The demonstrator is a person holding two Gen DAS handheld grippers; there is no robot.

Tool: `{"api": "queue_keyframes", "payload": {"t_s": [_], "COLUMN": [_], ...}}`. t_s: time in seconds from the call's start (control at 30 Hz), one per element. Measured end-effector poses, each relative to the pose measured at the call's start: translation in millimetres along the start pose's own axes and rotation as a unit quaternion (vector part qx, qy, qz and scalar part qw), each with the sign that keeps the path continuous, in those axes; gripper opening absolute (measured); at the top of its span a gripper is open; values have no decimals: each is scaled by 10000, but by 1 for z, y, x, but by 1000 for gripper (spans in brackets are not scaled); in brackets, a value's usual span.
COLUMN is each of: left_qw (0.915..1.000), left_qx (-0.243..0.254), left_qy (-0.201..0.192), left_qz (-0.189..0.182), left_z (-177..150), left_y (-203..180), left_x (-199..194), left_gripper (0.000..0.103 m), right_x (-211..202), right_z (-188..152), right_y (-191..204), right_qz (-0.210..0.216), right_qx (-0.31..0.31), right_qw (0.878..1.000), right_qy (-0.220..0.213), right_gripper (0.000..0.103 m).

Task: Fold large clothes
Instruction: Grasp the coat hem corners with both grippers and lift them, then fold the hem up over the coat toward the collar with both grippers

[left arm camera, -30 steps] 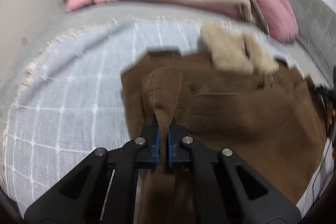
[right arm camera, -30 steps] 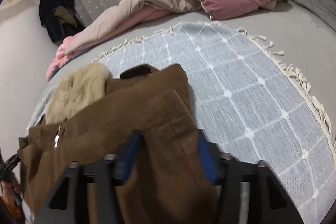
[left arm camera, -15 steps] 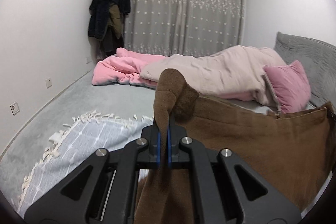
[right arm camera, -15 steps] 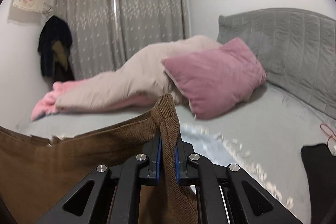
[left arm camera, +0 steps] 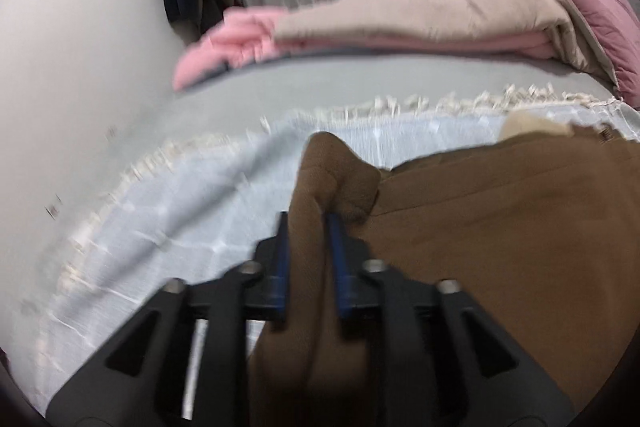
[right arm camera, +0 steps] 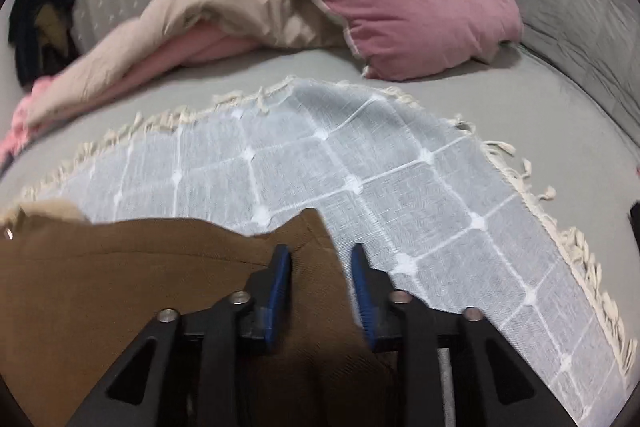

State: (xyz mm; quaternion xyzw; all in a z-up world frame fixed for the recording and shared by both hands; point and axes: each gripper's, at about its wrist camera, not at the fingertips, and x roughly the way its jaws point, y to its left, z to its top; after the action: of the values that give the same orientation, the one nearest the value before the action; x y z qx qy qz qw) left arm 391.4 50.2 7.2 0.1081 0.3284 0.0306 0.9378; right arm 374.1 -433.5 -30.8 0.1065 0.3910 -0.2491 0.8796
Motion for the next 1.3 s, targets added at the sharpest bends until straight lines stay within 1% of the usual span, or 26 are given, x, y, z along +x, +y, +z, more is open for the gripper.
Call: {"api": "queue_keyframes", "payload": {"t_s": [0.03, 0.07, 0.1, 0.2, 0.23, 0.3, 0.37, 0.43, 0.47, 0.53, 0.57, 0.63, 0.67, 0.7, 0.73, 0.77, 0.8, 0.83, 0.9, 0.97, 1.07, 1.13, 1.17, 1.2, 1.23, 1.3], "left_qw": [9998, 9990, 9978, 9923, 9886, 9836, 9852, 9867, 9857, 9907, 9894, 9853, 9824, 9788, 9802, 9826, 9863, 9887, 9901, 9879, 9786, 9652, 9665, 9714, 9763, 9750], "left_qx": [36, 36, 31, -5, -24, -4, 43, -1, -48, -172, -463, -968, -1109, -1247, -1205, -1110, -916, -732, -569, -454, -450, -594, -560, -516, -519, -740], "left_qy": [-198, -411, -587, -677, -577, -284, 88, 700, 807, 830, 936, 1319, 1426, 1511, 1472, 1387, 1240, 1089, 810, 626, 774, 1304, 1375, 1238, 1141, 1181], "left_qz": [-74, -176, -310, -1041, -1387, -1782, -1713, -1466, -1480, -1068, -1006, -484, -468, -595, -556, -533, -584, -730, -995, -1344, -1851, -2188, -2095, -1958, -1761, -1733], "left_z": [2, 5, 6, 10, 10, 5, -4, -21, -28, -40, -44, -48, -50, -51, -51, -51, -51, -53, -56, -65, -97, -128, -137, -143, -147, -147], "left_y": [-2, -3, -9, -42, -56, -73, -79, -58, -44, -1, 31, 71, 81, 93, 97, 97, 91, 83, 62, 42, 11, 3, 4, 8, 16, 32], "left_x": [-15, -26, -39, -69, -74, -69, -50, -14, -5, 5, 11, 22, 22, 21, 10, -1, -21, -43, -75, -104, -119, -109, -108, -111, -117, -132], "left_gripper": [50, 65, 71, 72, 72, 72, 72, 74, 75, 75, 75, 76, 77, 77, 77, 77, 77, 77, 80, 86, 88, 88, 88, 85, 84, 79], "right_x": [-8, -24, -34, -67, -73, -77, -72, -60, -53, -35, -19, 1, 5, 1, -10, -22, -33, -50, -84, -116, -137, -129, -123, -117, -118, -131], "right_z": [2, 3, 5, -1, -8, -26, -46, -56, -54, -42, -34, -24, -18, -13, -8, -4, -4, -7, -20, -45, -85, -114, -126, -136, -140, -145], "right_y": [1, 4, 11, 59, 86, 131, 161, 159, 143, 95, 53, -5, -26, -40, -47, -48, -47, -44, -34, -10, 18, 24, 21, 12, 4, -23], "right_qz": [-75, -61, 76, 902, 1224, 1858, 2299, 2160, 2087, 1793, 1605, 2230, 2060, 1815, 1279, 682, 557, 661, 933, 1153, 1424, 1597, 1578, 1501, 1445, 1375], "right_qx": [-3, 32, 81, -17, -252, -787, -1129, -1326, -1236, -906, -648, -2, 326, 478, 428, 244, 100, -36, -151, -294, -639, -735, -696, -669, -628, -434], "right_qw": [9999, 9996, 9992, 9944, 9910, 9792, 9666, 9669, 9697, 9789, 9838, 9715, 9723, 9767, 9865, 9937, 9954, 9961, 9952, 9929, 9877, 9837, 9835, 9842, 9859, 9885], "right_qy": [-102, -291, -393, -549, -478, -185, 133, 281, 298, 366, 460, 801, 1060, 1044, 927, 850, 768, 589, 260, -33, -3, 370, 551, 661, 570, 452], "right_gripper": [45, 46, 49, 63, 65, 69, 69, 69, 69, 69, 68, 27, 0, 0, 3, 19, 37, 44, 69, 83, 85, 85, 85, 85, 85, 83]}}
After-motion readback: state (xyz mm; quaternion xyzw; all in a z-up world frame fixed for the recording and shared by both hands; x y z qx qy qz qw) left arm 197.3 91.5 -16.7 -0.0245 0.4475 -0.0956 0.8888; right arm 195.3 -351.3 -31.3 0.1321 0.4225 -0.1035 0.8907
